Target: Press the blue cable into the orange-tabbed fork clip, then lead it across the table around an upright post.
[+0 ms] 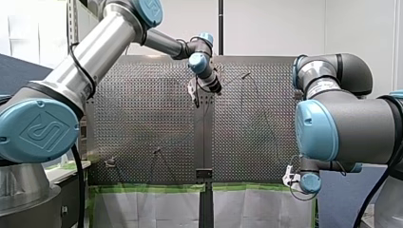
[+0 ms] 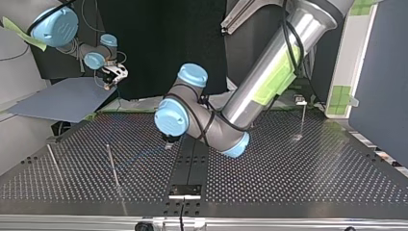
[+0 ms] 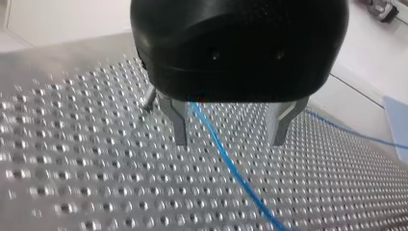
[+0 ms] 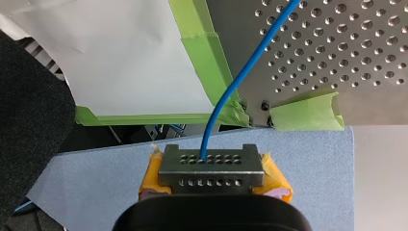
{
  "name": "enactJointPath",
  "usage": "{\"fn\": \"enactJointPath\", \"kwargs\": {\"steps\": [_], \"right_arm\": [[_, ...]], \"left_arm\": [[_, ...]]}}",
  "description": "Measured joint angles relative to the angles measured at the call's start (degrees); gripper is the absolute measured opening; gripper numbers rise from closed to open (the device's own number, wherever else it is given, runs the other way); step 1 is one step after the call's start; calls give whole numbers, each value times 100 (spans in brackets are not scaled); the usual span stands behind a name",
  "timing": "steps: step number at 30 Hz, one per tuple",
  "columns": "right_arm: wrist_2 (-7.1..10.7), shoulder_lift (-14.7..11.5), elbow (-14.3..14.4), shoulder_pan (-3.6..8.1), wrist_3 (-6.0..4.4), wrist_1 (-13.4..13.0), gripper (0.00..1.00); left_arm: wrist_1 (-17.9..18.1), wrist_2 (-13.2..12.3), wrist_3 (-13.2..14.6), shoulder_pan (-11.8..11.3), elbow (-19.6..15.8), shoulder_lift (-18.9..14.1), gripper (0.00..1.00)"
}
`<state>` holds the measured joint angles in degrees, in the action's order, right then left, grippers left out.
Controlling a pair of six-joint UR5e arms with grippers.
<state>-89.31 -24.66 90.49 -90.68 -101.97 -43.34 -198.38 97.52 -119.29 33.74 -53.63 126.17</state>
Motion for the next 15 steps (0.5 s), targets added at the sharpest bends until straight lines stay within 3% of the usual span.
{"fn": "enactJointPath", "kwargs": {"steps": [8,15], "right_arm": [[0,0,0,1,4,8,0],[0,0,-5,0,8,10,0]], "left_arm": [[-20,-212,5,165,3,-222,86],[157,-443,304,282,191,-445,86]]}}
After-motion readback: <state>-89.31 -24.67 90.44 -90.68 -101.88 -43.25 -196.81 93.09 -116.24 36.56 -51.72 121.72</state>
